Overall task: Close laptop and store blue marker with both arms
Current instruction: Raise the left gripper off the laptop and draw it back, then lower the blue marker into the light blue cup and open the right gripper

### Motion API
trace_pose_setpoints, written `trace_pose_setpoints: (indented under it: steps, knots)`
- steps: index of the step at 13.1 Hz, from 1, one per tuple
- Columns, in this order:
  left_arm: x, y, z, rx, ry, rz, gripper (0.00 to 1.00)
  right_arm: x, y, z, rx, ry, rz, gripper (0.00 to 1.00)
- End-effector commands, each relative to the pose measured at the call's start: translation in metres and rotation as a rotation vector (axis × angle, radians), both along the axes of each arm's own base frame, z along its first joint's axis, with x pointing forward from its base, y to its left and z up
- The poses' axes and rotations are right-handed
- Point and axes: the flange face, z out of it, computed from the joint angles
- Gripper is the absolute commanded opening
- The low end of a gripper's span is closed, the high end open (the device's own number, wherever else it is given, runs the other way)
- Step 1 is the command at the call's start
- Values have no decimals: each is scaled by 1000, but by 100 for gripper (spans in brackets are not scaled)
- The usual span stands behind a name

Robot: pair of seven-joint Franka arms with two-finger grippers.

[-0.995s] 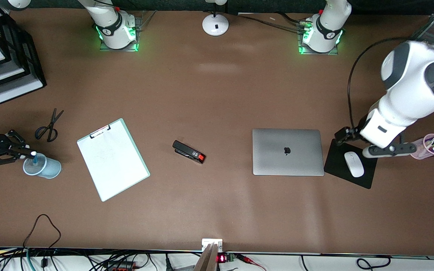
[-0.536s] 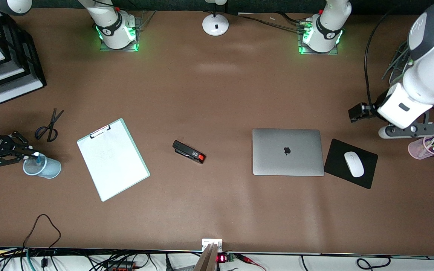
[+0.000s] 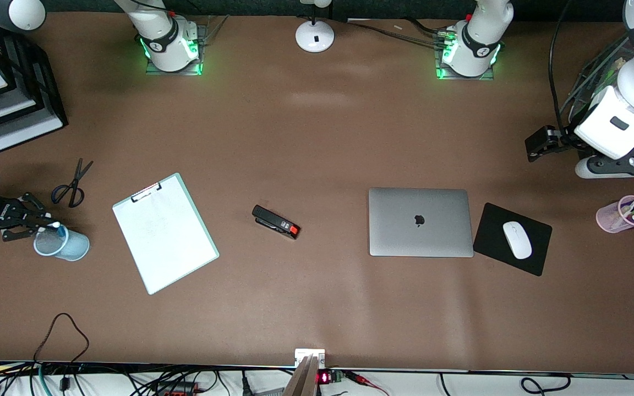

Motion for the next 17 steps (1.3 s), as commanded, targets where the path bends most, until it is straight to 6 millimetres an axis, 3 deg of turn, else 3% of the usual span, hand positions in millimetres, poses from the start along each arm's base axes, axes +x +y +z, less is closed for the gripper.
trace_pose_setpoints:
  steps: [1,3,4,5,6,11,13,14,17]
  knots:
    - [0,4,4,20,12,-16,100,4,-12,-9,28,-36,-7,14]
    - [-1,5,5,21,12,-16,100,5,-12,-6,27,-40,-5,15]
    - [-1,5,5,21,12,-16,100,5,-12,-6,29,-37,-5,23]
    - [-1,5,6,21,11,-16,100,5,-11,-5,36,-26,-13,84]
    - [-2,5,7,20,10,-19,100,5,-10,-3,47,-12,-28,100]
    - [-2,5,8,21,10,-25,100,2,-7,25,78,74,-49,100]
    - [-2,14,8,22,11,-29,100,-1,-5,61,37,138,-57,100]
    - [-3,13,13,22,2,-31,100,-1,-2,88,-3,172,-73,100]
    - [-7,13,18,21,18,-33,100,9,32,151,-99,248,-109,100]
